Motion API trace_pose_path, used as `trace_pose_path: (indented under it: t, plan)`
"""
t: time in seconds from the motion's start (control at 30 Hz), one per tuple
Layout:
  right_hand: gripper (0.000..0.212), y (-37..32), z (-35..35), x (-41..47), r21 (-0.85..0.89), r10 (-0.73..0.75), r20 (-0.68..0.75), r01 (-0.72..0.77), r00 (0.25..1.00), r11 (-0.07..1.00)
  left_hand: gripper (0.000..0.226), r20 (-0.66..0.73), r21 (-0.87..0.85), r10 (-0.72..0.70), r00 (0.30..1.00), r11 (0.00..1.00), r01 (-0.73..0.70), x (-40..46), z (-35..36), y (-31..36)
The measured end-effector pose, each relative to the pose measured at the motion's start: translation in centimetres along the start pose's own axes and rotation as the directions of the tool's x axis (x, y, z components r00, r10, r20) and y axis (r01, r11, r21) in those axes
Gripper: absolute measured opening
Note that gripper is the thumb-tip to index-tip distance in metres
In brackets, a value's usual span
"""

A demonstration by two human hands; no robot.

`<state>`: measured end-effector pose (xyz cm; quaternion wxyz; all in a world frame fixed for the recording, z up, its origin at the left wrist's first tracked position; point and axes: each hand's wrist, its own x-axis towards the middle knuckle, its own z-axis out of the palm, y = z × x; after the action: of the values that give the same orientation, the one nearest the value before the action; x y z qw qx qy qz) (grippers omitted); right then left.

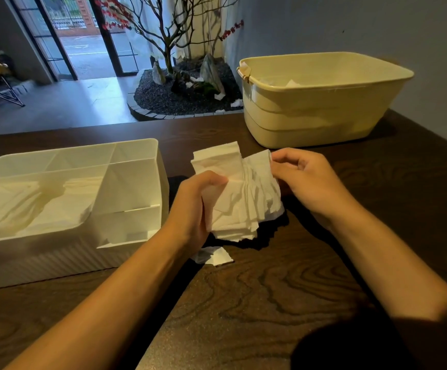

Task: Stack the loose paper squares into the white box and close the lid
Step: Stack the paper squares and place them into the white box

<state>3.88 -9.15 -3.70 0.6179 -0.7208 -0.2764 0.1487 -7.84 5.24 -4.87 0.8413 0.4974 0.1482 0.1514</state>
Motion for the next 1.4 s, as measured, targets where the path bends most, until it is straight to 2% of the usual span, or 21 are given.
trace_pose_path:
  t: [0.07, 0.13, 0.23, 0.3, 0.43, 0.53, 0.6, 0.7, 0.8, 0.87, 0.93, 1.0, 1.1, 1.2, 1.3, 1.37, 1.4]
  plan:
    - [0.015, -0.2, -0.1, -0.1, 0.013, 0.013, 0.064, -0.014, 0.998, 1.0, 0.029, 0.014, -0.036, 0.008, 1.0, 0.999, -0.008, 0.0, 0.0, 0.1]
    - [0.015, -0.1, 0.1, -0.2, -0.045, -0.013, 0.101, 0.017, 0.995, 0.999, 0.031, 0.036, -0.063, 0.021, 0.999, 0.998, -0.019, -0.1, 0.0, 0.3]
    - [0.017, 0.3, 0.5, -0.3, -0.085, 0.009, 0.029, -0.007, 1.0, 0.996, 0.034, 0.061, -0.029, -0.001, 0.998, 1.0, 0.003, 0.0, -0.1, 0.1]
    - [0.022, 0.1, 0.6, -0.2, 0.006, 0.071, -0.002, -0.071, 0.997, 0.997, 0.034, 0.029, 0.021, -0.013, 0.999, 1.0, 0.013, 0.1, -0.4, -0.1]
    - [0.02, -0.4, 0.7, -0.1, 0.186, 0.207, 0.055, -0.214, 0.977, 0.959, 0.033, -0.042, 0.117, -0.025, 0.999, 0.993, 0.03, 0.4, -0.6, -0.3]
    - [0.03, -0.3, 0.5, -0.1, 0.275, 0.225, 0.123, -0.251, 0.967, 0.928, 0.035, -0.047, 0.163, -0.003, 0.999, 0.986, 0.011, 0.5, -0.6, -0.5]
    - [0.026, -0.3, 0.5, -0.2, 0.257, 0.201, 0.138, -0.231, 0.97, 0.938, 0.033, -0.039, 0.156, -0.016, 0.999, 0.988, 0.022, 0.4, -0.5, -0.5]
    - [0.017, -0.2, 0.6, -0.3, 0.213, 0.176, 0.08, -0.19, 0.981, 0.959, 0.033, -0.023, 0.084, -0.07, 0.997, 0.994, 0.071, 0.2, -0.3, -0.3]
    - [0.016, 0.2, 0.6, -0.1, 0.183, 0.135, -0.076, -0.119, 0.988, 0.976, 0.049, 0.004, -0.117, -0.052, 0.999, 0.992, 0.053, 0.3, -0.2, 0.1]
    - [0.014, 0.6, 0.7, 0.0, 0.071, 0.028, -0.173, -0.016, 0.985, 0.997, 0.049, 0.018, -0.269, -0.008, 1.0, 0.963, 0.013, 0.3, -0.1, 0.4]
    - [0.015, 0.6, 1.1, -0.3, -0.027, -0.063, -0.189, 0.06, 0.98, 0.998, 0.046, 0.058, -0.31, -0.009, 0.998, 0.951, 0.027, 0.3, 0.0, 0.5]
    - [0.015, 0.5, 1.4, -0.5, -0.037, -0.076, -0.134, 0.072, 0.988, 0.997, 0.044, 0.1, -0.265, -0.032, 0.994, 0.963, 0.057, 0.2, 0.1, 0.3]
    - [0.012, 0.3, 1.9, -0.7, 0.058, -0.001, -0.059, 0.004, 0.998, 0.998, 0.048, 0.127, -0.159, -0.092, 0.988, 0.981, 0.112, 0.3, 0.0, 0.2]
    - [0.009, -0.3, 2.0, -0.9, 0.147, 0.101, -0.006, -0.099, 0.995, 0.984, 0.063, 0.007, 0.052, -0.142, 0.99, 0.989, 0.141, 0.3, 0.0, -0.2]
    - [0.015, -0.7, 2.0, -1.1, 0.174, 0.194, 0.09, -0.208, 0.977, 0.963, 0.045, -0.095, 0.351, -0.02, 0.995, 0.935, 0.052, 0.2, 0.3, -0.5]
    - [0.021, -0.9, 1.8, -1.2, 0.239, 0.219, 0.173, -0.257, 0.96, 0.937, 0.028, -0.039, 0.542, 0.097, 0.995, 0.838, -0.061, -0.2, 0.4, -0.2]
    - [0.026, -1.1, 1.7, -1.3, 0.251, 0.212, 0.21, -0.262, 0.954, 0.932, 0.029, 0.008, 0.607, 0.127, 0.992, 0.788, -0.106, -0.3, 0.4, 0.0]
